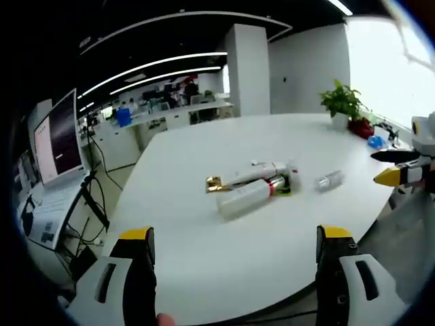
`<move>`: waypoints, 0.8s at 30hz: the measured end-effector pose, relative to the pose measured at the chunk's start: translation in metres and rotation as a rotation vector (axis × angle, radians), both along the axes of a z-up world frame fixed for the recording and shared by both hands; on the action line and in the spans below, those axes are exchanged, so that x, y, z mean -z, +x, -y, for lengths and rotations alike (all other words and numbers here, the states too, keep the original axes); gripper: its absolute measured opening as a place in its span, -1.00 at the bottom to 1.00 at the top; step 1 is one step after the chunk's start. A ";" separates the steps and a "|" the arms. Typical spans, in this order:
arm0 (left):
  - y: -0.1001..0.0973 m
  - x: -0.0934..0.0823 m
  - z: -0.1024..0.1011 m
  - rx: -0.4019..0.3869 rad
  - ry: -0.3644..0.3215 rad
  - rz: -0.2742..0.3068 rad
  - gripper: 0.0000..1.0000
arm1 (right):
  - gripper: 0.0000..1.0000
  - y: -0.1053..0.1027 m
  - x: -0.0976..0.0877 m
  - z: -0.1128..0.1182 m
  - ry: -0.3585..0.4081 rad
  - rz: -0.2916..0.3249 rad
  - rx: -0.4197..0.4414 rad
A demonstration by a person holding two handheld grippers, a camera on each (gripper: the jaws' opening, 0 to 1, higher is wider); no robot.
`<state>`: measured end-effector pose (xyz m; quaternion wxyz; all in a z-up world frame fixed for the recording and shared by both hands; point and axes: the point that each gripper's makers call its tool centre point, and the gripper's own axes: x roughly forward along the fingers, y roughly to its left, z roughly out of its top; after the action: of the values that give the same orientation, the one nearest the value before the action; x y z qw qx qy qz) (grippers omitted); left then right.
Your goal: Arrange the skincare products in the storage area until every visible bottle or jar stands upright without overlapping.
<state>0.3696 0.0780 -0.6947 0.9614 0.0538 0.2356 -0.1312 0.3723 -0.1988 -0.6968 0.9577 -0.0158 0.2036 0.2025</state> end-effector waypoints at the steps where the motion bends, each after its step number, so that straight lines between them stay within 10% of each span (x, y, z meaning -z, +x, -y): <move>1: 0.000 0.000 0.000 0.002 0.001 -0.002 0.94 | 0.83 0.000 0.000 0.000 -0.001 -0.002 -0.001; 24: -0.001 0.006 0.000 0.009 0.012 -0.040 0.94 | 0.82 0.002 0.002 0.001 -0.011 -0.010 0.005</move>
<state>0.3687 0.0779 -0.7009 0.9556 0.0579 0.2554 -0.1349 0.3743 -0.2002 -0.6991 0.9571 -0.0196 0.2098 0.1990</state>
